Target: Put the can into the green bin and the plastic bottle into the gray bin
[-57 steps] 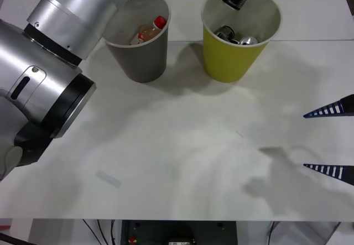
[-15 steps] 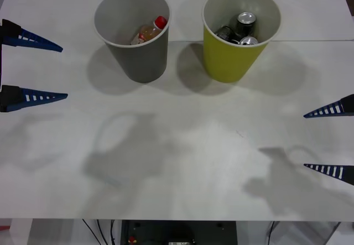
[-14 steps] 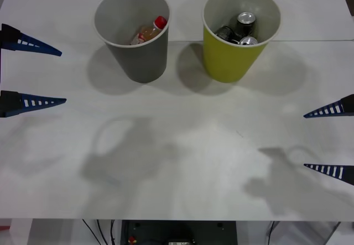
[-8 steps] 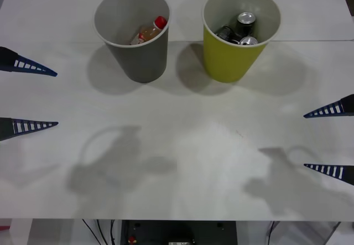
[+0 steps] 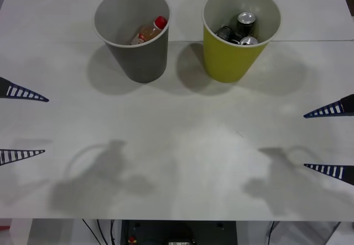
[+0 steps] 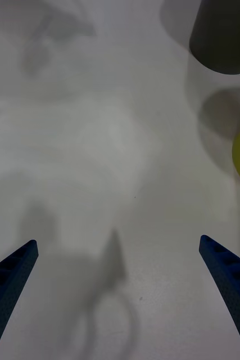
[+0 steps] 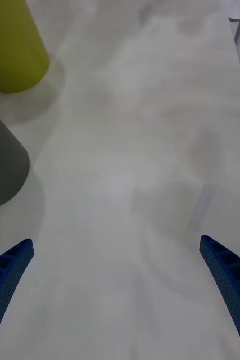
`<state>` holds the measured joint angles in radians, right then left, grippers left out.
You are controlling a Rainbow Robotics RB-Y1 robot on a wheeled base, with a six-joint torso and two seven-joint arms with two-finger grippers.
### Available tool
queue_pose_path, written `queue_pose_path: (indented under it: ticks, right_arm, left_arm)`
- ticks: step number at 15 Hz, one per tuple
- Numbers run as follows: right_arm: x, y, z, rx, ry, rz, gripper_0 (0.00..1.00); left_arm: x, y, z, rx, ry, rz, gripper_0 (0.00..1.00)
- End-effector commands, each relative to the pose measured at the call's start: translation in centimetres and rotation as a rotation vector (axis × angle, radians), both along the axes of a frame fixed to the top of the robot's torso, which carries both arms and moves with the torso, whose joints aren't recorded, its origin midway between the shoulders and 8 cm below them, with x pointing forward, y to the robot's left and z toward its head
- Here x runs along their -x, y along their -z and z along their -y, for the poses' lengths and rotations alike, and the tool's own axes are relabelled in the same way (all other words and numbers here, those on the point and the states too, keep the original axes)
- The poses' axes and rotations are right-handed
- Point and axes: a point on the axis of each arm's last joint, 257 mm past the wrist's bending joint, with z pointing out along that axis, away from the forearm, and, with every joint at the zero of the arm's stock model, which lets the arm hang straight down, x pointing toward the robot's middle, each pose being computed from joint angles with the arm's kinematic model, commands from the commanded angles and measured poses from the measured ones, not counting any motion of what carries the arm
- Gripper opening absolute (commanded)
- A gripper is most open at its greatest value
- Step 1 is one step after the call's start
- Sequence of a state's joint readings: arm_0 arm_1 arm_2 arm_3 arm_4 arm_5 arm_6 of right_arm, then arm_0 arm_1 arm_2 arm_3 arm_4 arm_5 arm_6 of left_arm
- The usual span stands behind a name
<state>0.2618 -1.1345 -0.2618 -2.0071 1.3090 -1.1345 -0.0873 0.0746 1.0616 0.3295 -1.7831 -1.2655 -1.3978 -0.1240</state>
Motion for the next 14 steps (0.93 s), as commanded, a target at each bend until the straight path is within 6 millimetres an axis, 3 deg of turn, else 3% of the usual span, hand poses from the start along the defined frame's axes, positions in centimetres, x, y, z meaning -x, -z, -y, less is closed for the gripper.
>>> queue_pose_path:
  ticks: [1, 14]
  right_arm:
    - [0.0, 0.0, 0.0, 0.0, 0.0, 0.0, 1.0]
    - [0.0, 0.0, 0.0, 0.0, 0.0, 0.0, 1.0]
  left_arm:
    - [1.2, 1.3, -0.8, -0.045, -0.004, -0.011, 1.0]
    - [2.3, 2.7, -1.7, -0.065, -0.019, -0.039, 1.0]
